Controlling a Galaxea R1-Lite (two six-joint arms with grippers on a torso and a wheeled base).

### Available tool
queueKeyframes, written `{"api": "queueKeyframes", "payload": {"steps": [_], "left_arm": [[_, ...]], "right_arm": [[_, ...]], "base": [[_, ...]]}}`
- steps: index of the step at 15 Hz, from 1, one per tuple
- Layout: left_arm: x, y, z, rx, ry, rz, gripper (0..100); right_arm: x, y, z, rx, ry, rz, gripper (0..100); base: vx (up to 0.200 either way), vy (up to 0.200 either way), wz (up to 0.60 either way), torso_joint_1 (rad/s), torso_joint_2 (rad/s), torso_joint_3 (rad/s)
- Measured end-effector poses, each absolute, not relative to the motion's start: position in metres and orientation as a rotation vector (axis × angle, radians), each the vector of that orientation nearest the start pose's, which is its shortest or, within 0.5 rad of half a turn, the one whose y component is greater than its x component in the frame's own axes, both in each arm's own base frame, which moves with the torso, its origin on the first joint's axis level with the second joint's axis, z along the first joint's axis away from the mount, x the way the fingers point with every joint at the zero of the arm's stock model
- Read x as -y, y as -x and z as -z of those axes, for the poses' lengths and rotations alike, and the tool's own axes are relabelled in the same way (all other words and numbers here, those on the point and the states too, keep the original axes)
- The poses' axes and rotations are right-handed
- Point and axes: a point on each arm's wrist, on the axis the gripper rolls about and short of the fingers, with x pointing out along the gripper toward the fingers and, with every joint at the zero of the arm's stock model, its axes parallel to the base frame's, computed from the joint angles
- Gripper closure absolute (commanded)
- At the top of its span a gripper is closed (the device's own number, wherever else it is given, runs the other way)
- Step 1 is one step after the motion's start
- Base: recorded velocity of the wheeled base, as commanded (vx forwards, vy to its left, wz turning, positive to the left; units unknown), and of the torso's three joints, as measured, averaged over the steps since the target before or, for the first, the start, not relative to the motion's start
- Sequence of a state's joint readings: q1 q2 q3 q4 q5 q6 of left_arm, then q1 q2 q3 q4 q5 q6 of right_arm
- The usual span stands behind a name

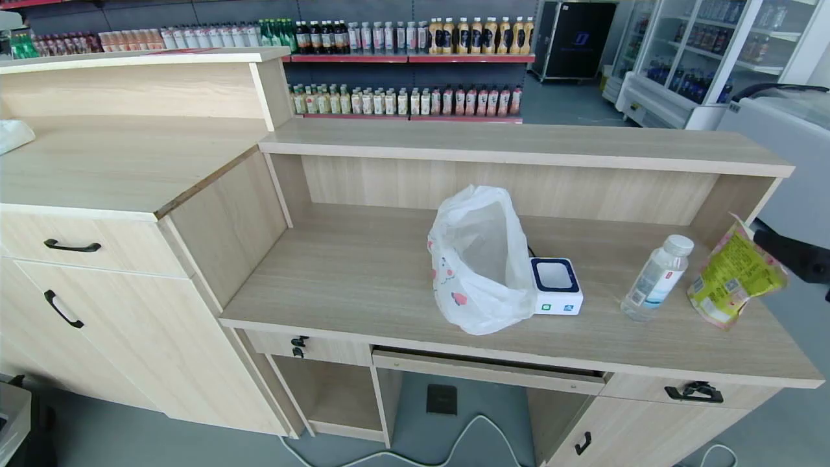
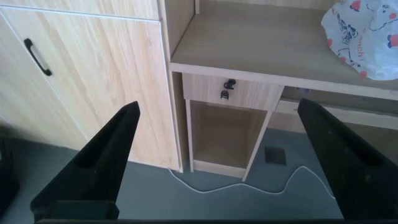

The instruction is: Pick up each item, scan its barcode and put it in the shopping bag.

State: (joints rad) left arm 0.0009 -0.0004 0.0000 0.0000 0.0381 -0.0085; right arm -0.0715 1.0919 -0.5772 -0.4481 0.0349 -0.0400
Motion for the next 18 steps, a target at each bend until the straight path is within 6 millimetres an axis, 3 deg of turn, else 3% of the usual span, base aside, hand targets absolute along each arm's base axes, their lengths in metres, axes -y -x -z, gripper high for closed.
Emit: {"api": "queueKeyframes", "payload": {"steps": [3,8,14,18], "left_arm": [[-0.001,0.023,-0.075,0.001,0.009,-0.039,0],[-0.001,0.023,-0.075,0.001,0.009,-0.039,0],[-0.001,0.023,-0.075,0.001,0.009,-0.039,0],[-0.001,0.023,-0.075,0.001,0.009,-0.039,0]], "right_arm": [[0.032,-0.200,-0.215,-0.114,0.074,0.039,0],[0.066,-0.245,-0.173,-0.131,0.153,0.078,0],[0.090,-0.253,-0.133,-0.279,0.112,0.143,0],[0.104,-0.256,-0.118,-0.329,0.094,0.185,0]], "base": [[0.000,0.000,0.00,0.000,0.00,0.000],[0.000,0.000,0.00,0.000,0.00,0.000],[0.000,0.000,0.00,0.000,0.00,0.000],[0.000,0.000,0.00,0.000,0.00,0.000]]}}
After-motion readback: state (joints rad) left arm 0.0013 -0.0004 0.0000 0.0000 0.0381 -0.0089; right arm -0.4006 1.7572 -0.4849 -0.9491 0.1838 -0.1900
